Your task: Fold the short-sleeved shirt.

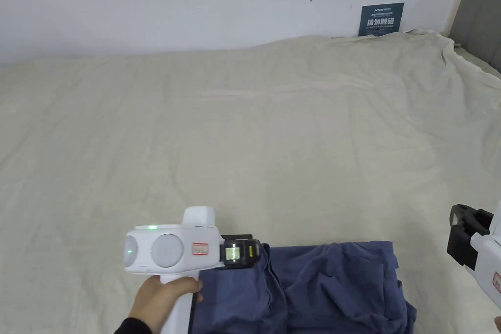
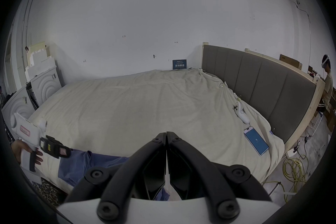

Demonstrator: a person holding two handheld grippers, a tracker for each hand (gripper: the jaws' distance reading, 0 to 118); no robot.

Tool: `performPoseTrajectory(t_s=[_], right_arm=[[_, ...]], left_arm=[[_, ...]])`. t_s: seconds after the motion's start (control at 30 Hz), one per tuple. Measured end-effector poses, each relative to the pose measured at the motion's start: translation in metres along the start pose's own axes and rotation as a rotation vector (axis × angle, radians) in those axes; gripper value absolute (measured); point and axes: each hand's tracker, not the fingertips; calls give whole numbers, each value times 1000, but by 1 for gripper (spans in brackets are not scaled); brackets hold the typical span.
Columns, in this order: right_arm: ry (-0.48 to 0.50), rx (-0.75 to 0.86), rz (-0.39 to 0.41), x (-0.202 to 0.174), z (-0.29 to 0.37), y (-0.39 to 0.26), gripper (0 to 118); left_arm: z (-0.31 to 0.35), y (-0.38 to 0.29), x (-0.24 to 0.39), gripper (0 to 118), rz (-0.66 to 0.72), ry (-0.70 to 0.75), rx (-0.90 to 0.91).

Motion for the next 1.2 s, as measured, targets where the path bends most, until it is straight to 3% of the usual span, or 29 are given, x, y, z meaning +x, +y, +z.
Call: performPoseTrajectory(t_s=[0.17, 0.23, 0.27, 0.3, 0.33, 0.43, 0.8, 1.2], right_arm=[[12, 9, 3, -3, 0, 3, 0], [15, 9, 3, -5, 0, 3, 0], [16, 9, 1, -5, 0, 3, 0], [17, 9, 0, -5, 0, 3, 0], [19, 8, -2, -5, -1, 3, 0], [19, 4, -4, -5, -1, 2, 0], [-8, -17, -15, 8, 1, -3, 0], [-41, -23, -38, 21, 5, -7, 0]], left_arm=[[21, -6, -29, 108, -13, 116, 78], [23, -14, -39, 78, -7, 142, 130], [21, -19, -42, 57, -11, 136, 147], [18, -24, -45, 27, -14, 134, 158], [14, -30, -48, 16, -8, 132, 150], [-3, -43, -50, 1, 0, 112, 126], [-74, -88, 7, 0, -93, 94, 7], [-96, -90, 51, 0, -220, 99, -10]])
